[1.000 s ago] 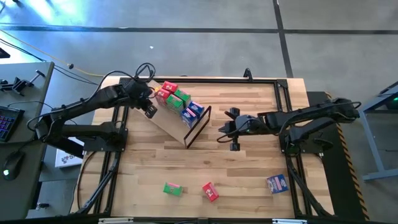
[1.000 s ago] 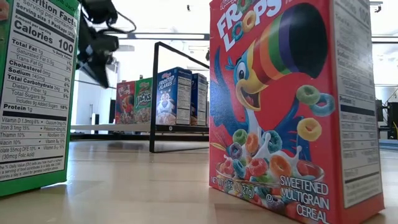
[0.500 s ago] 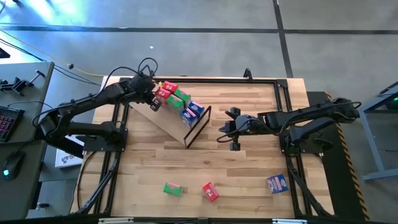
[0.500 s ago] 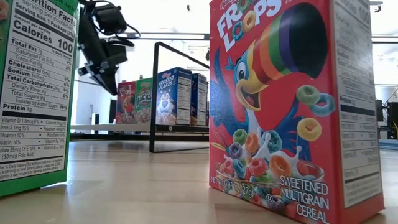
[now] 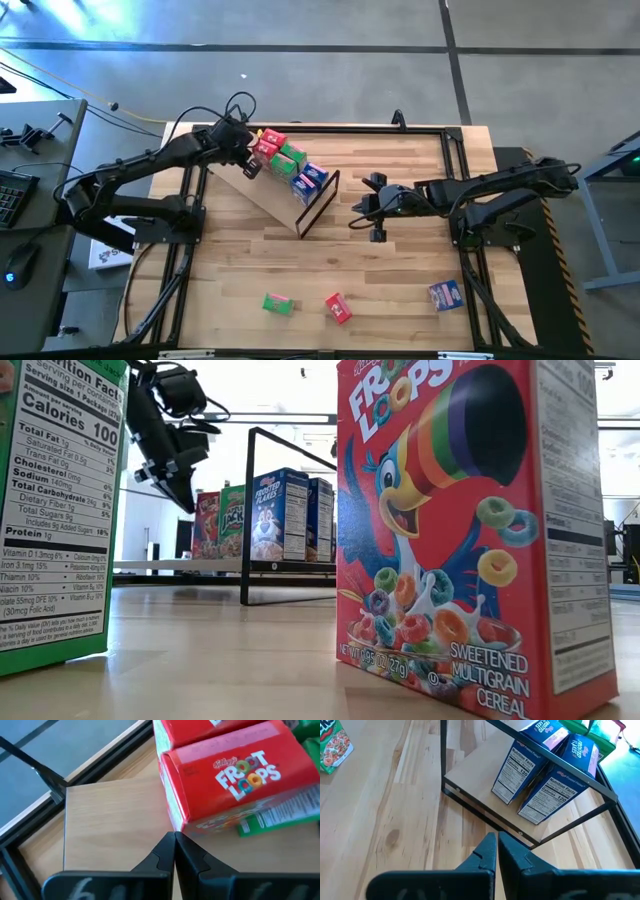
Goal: Stack cereal on shelf
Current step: Adjust the cereals on the shelf
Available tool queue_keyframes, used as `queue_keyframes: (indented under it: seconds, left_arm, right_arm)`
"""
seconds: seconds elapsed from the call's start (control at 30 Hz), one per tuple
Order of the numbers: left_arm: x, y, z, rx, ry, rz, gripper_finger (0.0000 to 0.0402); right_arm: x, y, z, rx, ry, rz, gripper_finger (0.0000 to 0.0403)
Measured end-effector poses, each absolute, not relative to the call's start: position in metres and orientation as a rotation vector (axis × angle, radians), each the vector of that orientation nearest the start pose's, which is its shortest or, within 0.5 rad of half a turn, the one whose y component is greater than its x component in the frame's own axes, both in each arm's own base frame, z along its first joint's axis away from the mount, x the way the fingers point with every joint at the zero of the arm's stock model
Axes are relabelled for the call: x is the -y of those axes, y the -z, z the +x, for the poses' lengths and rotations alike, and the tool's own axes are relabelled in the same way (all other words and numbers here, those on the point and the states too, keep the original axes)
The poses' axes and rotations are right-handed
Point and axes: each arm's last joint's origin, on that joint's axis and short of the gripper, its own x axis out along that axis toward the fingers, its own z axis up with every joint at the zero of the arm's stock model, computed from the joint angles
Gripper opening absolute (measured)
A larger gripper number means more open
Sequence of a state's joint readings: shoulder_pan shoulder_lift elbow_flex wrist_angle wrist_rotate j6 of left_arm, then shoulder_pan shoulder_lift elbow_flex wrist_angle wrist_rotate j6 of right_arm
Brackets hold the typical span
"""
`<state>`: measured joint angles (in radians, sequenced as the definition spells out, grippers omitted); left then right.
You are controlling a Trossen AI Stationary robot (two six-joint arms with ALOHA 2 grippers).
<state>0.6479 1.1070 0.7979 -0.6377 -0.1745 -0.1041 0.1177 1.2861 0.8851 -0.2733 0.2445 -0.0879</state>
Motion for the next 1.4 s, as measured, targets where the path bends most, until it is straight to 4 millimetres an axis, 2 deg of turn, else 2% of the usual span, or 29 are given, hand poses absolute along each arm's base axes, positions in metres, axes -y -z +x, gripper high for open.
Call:
queue_keyframes:
  seconds: [0.23,0.37,0.53,0.67,0.8,1.0,1.2,1.3,1.4]
  left_arm:
    - [-0.119,-0.253,0.149,-0.926,-0.809,-0.324,0.0000]
    - [-0.109,-0.259,0.142,-0.862,-0.785,-0.334,0.0000]
    - [-0.088,-0.242,0.138,-0.716,-0.612,-0.325,0.0000]
    - [-0.072,-0.222,0.139,-0.597,-0.438,-0.337,0.0000]
    - [-0.061,-0.209,0.145,-0.466,-0.251,-0.380,0.0000]
    - [-0.051,-0.198,0.158,-0.330,-0.083,-0.479,0.0000]
    - [-0.022,-0.205,0.167,-0.284,0.138,-0.258,0.0000]
    - [-0.007,-0.205,0.169,-0.283,0.136,-0.154,0.0000]
    - [0.003,-0.202,0.171,-0.302,0.083,-0.085,0.0000]
  right_arm:
    - [-0.025,-0.257,0.269,-0.668,0.093,-0.205,0.0000]
    - [-0.025,-0.258,0.269,-0.657,0.094,-0.202,0.0000]
    - [-0.025,-0.257,0.270,-0.652,0.111,-0.151,0.0000]
    - [-0.031,-0.250,0.280,-0.631,0.099,-0.127,0.0000]
    - [-0.043,-0.240,0.293,-0.601,0.067,-0.123,0.0000]
    - [-0.068,-0.227,0.308,-0.528,0.067,-0.146,0.0000]
    - [-0.094,-0.220,0.307,-0.507,0.085,-0.103,0.0000]
    - [-0.109,-0.226,0.302,-0.526,0.080,-0.023,0.0000]
    - [-0.122,-0.242,0.301,-0.616,0.090,0.072,0.0000]
